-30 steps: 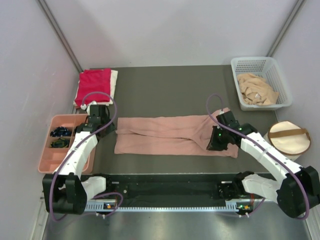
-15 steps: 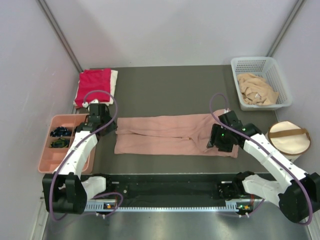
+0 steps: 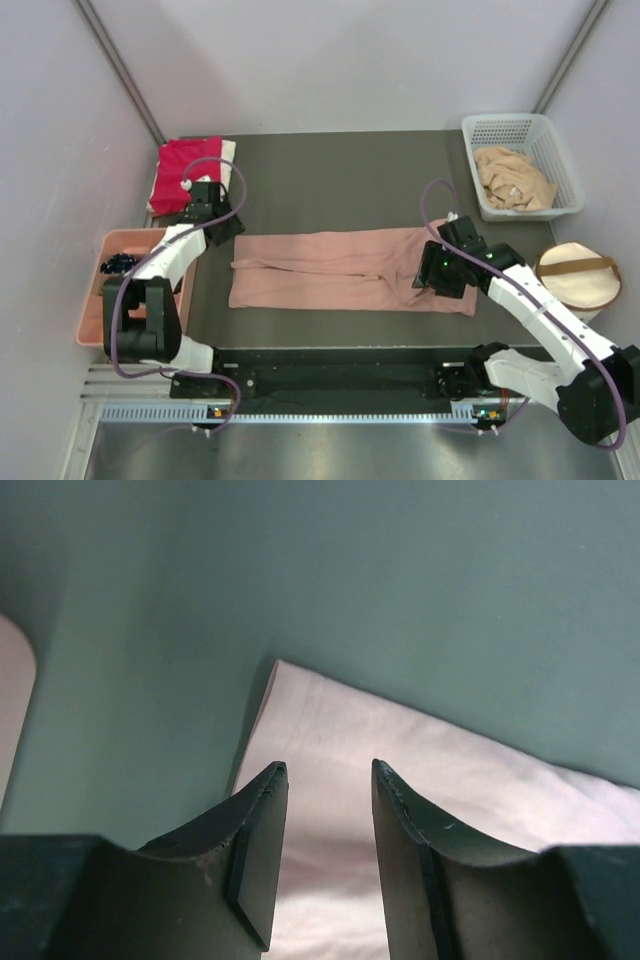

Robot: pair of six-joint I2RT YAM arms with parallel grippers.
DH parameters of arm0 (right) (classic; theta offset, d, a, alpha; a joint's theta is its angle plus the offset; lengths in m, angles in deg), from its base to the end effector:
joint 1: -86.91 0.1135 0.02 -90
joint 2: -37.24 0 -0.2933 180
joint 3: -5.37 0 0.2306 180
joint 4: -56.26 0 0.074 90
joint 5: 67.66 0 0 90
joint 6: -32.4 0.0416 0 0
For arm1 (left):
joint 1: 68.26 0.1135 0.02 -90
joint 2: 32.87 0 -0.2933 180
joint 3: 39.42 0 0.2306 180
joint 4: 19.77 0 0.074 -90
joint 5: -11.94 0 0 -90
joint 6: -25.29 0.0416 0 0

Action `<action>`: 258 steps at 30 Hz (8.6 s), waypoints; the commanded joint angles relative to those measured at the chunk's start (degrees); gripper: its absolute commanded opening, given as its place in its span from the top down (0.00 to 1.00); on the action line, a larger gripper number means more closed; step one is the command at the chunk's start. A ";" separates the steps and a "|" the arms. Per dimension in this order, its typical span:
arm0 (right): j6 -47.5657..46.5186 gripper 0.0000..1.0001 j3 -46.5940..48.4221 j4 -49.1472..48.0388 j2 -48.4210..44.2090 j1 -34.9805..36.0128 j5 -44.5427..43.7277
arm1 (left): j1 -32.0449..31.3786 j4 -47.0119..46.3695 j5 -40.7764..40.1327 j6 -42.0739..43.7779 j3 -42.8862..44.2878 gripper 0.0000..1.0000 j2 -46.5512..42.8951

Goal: Fold and stack the t-shirts
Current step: Fold the other side of the tshirt into a rectangle, then rotate the tshirt 90 degrees

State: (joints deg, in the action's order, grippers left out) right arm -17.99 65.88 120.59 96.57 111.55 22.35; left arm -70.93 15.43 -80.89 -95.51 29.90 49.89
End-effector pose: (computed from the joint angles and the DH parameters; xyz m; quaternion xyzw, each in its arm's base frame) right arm 0.1392 0.0639 0.2674 0.1267 0.9644 0.1235 0.1966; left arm 0.2835 -0.0112 0.2641 -0.2358 0.9051 -0.0795 0.3447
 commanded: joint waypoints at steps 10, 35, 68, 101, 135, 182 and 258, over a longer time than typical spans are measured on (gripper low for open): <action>1.16 0.40 4.49 -1.10 2.02 0.67 -4.04 | 0.13 -4.47 -0.69 0.84 5.70 0.56 9.52; 0.90 0.30 5.98 -2.41 4.30 0.67 -5.11 | -10.67 -4.30 6.26 7.42 14.22 0.17 13.38; 3.36 0.08 9.15 12.71 -13.71 0.67 -7.48 | -36.78 -4.73 27.79 24.92 54.47 0.01 51.88; 2.75 0.08 8.54 14.73 -15.21 0.67 -8.36 | -42.06 2.29 27.44 27.21 63.36 0.58 61.90; 5.03 0.08 0.98 10.51 -16.26 0.67 -5.46 | -11.66 -4.03 8.46 -8.56 75.84 1.00 68.06; 28.76 0.46 35.33 -29.04 58.79 27.56 -2.03 | -1.01 -2.28 11.18 -2.07 59.14 1.00 56.19; 10.76 0.23 5.70 -19.18 17.56 6.66 -7.05 | -12.35 -4.92 16.63 -0.04 47.72 0.86 54.70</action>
State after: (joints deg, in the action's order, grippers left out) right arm -4.09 69.84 111.04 109.78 123.97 10.35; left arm -83.70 7.75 -61.16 -97.52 78.05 101.47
